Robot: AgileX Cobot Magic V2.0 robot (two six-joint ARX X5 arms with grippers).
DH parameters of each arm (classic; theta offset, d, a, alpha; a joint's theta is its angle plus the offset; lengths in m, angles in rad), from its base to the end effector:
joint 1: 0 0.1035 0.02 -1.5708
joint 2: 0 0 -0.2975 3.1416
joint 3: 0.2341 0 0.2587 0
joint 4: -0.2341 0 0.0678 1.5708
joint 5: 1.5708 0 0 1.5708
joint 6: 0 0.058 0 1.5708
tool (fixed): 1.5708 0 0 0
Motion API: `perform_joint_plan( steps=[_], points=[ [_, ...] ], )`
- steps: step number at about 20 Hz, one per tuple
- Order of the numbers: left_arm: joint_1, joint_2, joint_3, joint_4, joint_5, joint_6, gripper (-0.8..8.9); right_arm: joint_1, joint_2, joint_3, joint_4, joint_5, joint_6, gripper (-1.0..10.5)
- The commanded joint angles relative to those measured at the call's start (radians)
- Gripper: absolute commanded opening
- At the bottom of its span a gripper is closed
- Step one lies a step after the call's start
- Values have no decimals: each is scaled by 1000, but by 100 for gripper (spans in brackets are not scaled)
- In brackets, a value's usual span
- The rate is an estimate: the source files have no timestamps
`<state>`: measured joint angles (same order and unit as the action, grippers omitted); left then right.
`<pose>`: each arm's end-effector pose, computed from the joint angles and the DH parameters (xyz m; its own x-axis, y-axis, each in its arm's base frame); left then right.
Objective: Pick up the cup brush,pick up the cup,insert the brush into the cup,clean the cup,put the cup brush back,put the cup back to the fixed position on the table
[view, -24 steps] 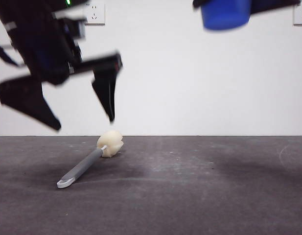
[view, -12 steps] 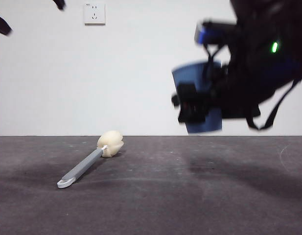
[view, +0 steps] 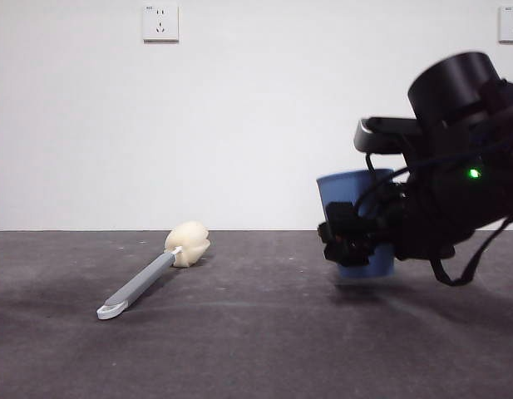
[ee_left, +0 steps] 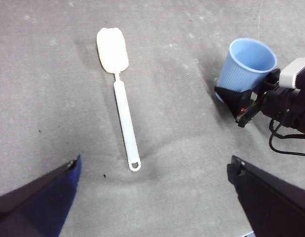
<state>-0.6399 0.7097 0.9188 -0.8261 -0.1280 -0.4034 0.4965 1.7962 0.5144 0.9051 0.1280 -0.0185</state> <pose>0.1089 -0.0718 0.3358 0.7251 -0.3806 -0.5739 0.2857 0.9245 -0.2522 0.2957 0.1518 0.1233 0.8717 0.3271 -0.3648 -0.3740 0.9252 -0.0642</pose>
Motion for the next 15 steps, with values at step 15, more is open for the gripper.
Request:
perform_joint_plan(
  steps=[15],
  points=[
    [-3,-2,-7,-14,-1,11,501,-56,86,-7,-61,-155,47,226]
  ],
)
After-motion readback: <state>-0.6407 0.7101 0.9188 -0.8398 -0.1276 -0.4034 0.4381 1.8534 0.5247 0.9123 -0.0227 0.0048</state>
